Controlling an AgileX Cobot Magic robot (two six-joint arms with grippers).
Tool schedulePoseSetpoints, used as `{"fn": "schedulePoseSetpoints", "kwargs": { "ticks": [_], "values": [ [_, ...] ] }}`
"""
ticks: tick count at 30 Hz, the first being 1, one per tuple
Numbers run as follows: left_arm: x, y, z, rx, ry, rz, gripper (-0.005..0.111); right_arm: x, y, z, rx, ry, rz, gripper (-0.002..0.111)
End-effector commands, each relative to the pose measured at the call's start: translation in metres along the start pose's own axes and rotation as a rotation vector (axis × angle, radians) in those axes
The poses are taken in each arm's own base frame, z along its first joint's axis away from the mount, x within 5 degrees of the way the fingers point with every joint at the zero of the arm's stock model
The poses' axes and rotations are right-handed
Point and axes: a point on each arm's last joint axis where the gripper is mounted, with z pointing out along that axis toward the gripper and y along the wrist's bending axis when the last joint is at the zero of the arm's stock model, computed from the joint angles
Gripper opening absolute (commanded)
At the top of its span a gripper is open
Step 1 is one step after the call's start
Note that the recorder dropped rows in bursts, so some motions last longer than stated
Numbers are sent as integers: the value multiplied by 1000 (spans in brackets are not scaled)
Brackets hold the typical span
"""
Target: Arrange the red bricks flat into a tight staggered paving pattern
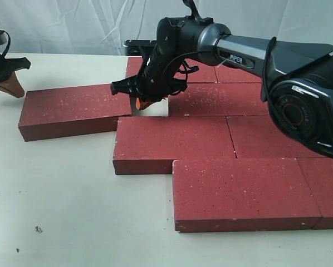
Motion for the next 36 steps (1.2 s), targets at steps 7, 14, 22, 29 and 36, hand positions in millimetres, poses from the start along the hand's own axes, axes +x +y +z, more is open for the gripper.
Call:
{"fn": "schedulePoseSetpoints", "kwargs": {
  "ticks": [7, 14, 22, 29, 36],
  "values": [
    [0, -14, -19, -98, -2, 44, 0, 0, -2, -2, 8, 12, -27, -1],
    [21, -21, -34, -110, 45, 61, 0, 0, -3, -2, 16, 5, -35, -1],
    [44, -22, -4, 17, 145, 37, 0, -1, -3, -2, 15, -5, -39, -1],
    [42, -24, 4, 64, 76, 63, 0, -1, -1, -2, -11, 0, -60, -1],
    [42, -25, 4, 69, 71, 59, 0, 1, 3, -2, -54, 14, -111, -1]
  ]
}}
